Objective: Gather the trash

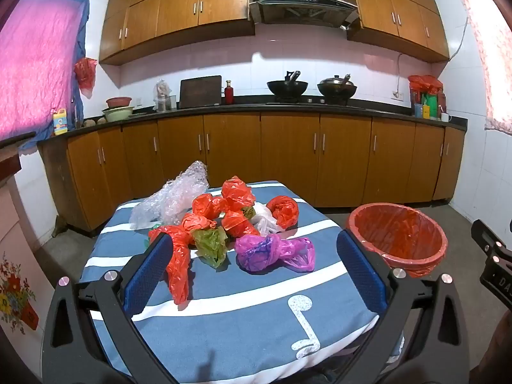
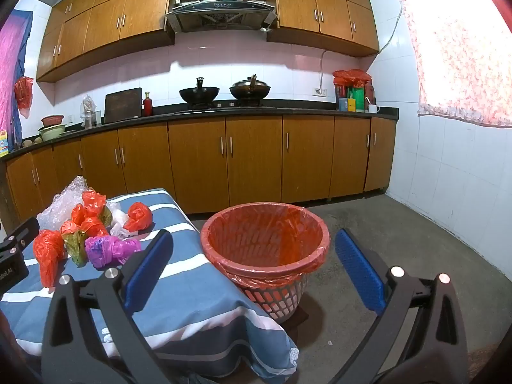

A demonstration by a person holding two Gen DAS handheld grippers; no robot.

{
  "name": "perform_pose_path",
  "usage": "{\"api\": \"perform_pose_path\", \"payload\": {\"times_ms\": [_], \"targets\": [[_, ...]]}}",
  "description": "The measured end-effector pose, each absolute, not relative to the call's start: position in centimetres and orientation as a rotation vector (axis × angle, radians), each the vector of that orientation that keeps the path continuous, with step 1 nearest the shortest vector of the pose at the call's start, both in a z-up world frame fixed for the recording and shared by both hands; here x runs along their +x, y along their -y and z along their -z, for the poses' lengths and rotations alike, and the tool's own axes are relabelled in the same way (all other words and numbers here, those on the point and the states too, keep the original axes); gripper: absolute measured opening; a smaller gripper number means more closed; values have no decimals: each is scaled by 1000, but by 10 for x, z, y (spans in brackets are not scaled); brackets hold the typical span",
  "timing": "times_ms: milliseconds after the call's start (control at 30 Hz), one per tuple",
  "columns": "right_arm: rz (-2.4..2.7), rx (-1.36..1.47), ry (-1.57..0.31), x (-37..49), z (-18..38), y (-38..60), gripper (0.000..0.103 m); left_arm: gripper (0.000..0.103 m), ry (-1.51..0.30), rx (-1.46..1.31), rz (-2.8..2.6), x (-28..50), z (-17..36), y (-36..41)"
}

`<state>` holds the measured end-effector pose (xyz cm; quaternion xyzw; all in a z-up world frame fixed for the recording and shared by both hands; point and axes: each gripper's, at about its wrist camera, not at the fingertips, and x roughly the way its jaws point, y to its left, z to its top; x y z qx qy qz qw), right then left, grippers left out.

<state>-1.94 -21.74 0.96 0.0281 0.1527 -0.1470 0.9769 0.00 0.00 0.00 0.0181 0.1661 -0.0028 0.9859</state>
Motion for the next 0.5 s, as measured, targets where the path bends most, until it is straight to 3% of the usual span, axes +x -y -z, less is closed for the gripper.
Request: {"api": "perform_pose_path", "payload": {"times_ms": [500], "targets": [[296,60,-309,-20,-9,218,99,101,-336,36,8,0,0,0]]}}
